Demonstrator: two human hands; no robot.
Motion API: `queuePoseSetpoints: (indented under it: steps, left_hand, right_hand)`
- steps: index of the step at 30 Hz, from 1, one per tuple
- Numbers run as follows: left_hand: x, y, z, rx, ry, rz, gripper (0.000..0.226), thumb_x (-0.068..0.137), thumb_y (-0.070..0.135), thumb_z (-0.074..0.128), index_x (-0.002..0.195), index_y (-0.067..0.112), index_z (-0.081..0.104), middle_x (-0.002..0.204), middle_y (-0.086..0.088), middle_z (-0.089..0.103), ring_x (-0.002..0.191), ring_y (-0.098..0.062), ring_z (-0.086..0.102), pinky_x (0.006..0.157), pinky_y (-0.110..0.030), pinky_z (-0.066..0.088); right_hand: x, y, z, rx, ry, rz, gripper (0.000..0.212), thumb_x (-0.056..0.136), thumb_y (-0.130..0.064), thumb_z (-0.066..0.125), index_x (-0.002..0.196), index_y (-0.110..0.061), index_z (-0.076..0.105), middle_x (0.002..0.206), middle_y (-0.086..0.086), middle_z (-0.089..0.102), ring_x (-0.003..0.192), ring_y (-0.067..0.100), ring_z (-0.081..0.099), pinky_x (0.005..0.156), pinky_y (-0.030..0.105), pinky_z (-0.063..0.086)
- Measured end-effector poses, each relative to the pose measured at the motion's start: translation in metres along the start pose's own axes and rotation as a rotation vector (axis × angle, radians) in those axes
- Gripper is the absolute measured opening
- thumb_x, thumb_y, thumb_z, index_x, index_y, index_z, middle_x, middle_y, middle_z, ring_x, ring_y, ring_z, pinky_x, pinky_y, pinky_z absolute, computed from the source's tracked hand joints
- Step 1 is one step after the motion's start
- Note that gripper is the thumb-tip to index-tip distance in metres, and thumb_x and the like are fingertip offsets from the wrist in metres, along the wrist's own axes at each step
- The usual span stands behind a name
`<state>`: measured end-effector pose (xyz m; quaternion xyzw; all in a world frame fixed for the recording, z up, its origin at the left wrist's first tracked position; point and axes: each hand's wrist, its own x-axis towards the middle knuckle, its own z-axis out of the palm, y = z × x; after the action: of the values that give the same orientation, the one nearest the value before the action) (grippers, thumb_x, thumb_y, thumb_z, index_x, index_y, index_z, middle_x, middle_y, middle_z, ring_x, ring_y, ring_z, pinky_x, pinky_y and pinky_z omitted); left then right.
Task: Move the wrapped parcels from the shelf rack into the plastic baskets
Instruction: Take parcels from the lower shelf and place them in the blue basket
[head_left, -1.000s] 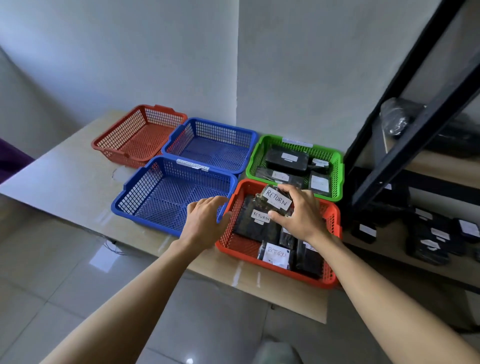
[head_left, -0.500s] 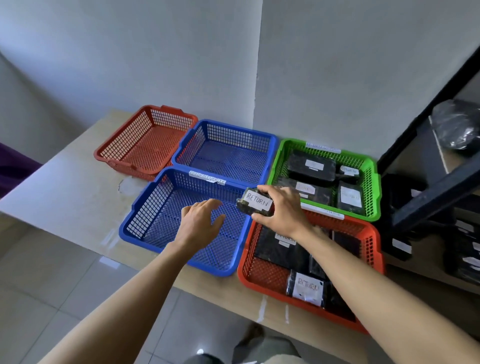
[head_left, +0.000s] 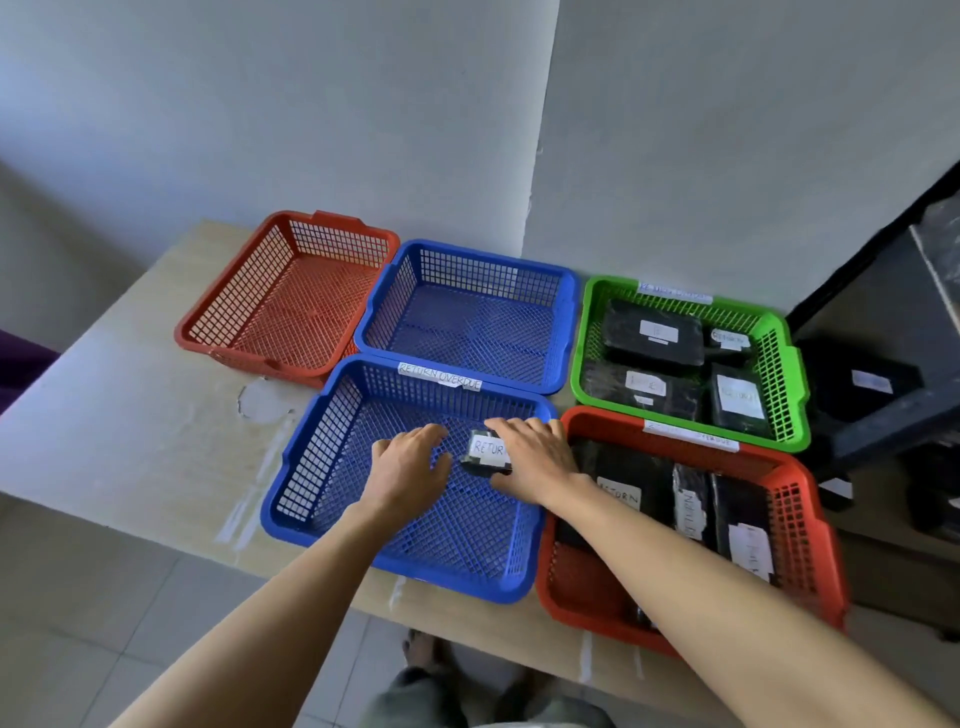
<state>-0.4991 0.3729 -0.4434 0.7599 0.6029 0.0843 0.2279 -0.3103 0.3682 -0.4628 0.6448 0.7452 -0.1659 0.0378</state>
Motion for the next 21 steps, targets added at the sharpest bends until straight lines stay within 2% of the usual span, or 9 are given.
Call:
queuePoseSetpoints:
  steps: [4,7,10,15,18,21]
  left_hand:
    - [0.011,-0.011,0.007,0.016,-0.100,0.048,0.038,0.095,0.034,0.051,0.129,0.018,0.051,0.126,0.003,0.060,0.115,-0.019,0.055,0.094,-0.037,0.029]
    - [0.018,-0.015,0.014,0.007,-0.149,0.089,0.039,0.095,0.035,0.050,0.130,0.018,0.051,0.126,0.003,0.060,0.116,-0.018,0.054,0.095,-0.037,0.028]
    - [0.022,-0.018,0.019,-0.005,-0.186,0.126,0.039,0.095,0.036,0.051,0.130,0.019,0.050,0.128,0.004,0.059,0.119,-0.018,0.052,0.098,-0.039,0.028]
    - [0.028,-0.016,0.017,-0.010,-0.186,0.170,0.038,0.094,0.036,0.052,0.128,0.019,0.052,0.127,0.005,0.060,0.119,-0.017,0.053,0.098,-0.039,0.029]
    - [0.030,-0.010,0.013,-0.019,-0.169,0.184,0.037,0.094,0.037,0.052,0.127,0.019,0.052,0.125,0.004,0.061,0.117,-0.018,0.054,0.097,-0.039,0.029]
    - [0.028,0.000,0.008,-0.035,-0.140,0.195,0.037,0.094,0.036,0.052,0.126,0.018,0.053,0.123,0.003,0.062,0.116,-0.019,0.054,0.096,-0.038,0.029]
  right_hand:
    - [0.022,-0.005,0.013,-0.148,-0.129,0.109,0.069,0.081,-0.031,0.068,0.141,-0.022,0.034,0.135,0.000,0.053,0.126,0.025,0.048,0.107,0.046,0.020]
    - [0.030,-0.008,0.019,-0.199,-0.151,0.164,0.074,0.082,-0.023,0.069,0.144,-0.018,0.029,0.133,0.002,0.056,0.124,0.026,0.050,0.109,0.046,0.017]
    - [0.032,-0.014,0.019,-0.253,-0.159,0.200,0.075,0.084,-0.018,0.066,0.147,-0.017,0.024,0.136,0.004,0.054,0.127,0.029,0.045,0.110,0.047,0.017]
    - [0.029,-0.008,0.021,-0.281,-0.139,0.206,0.073,0.082,-0.030,0.070,0.142,-0.018,0.031,0.134,0.004,0.056,0.129,0.028,0.043,0.108,0.045,0.018]
    - [0.025,-0.005,0.017,-0.232,-0.109,0.162,0.079,0.079,-0.038,0.074,0.143,-0.021,0.031,0.141,0.002,0.049,0.131,0.027,0.042,0.108,0.044,0.020]
    - [0.016,-0.003,0.007,-0.115,-0.088,0.124,0.084,0.079,-0.045,0.073,0.147,-0.024,0.029,0.149,-0.001,0.039,0.138,0.024,0.032,0.111,0.046,0.016]
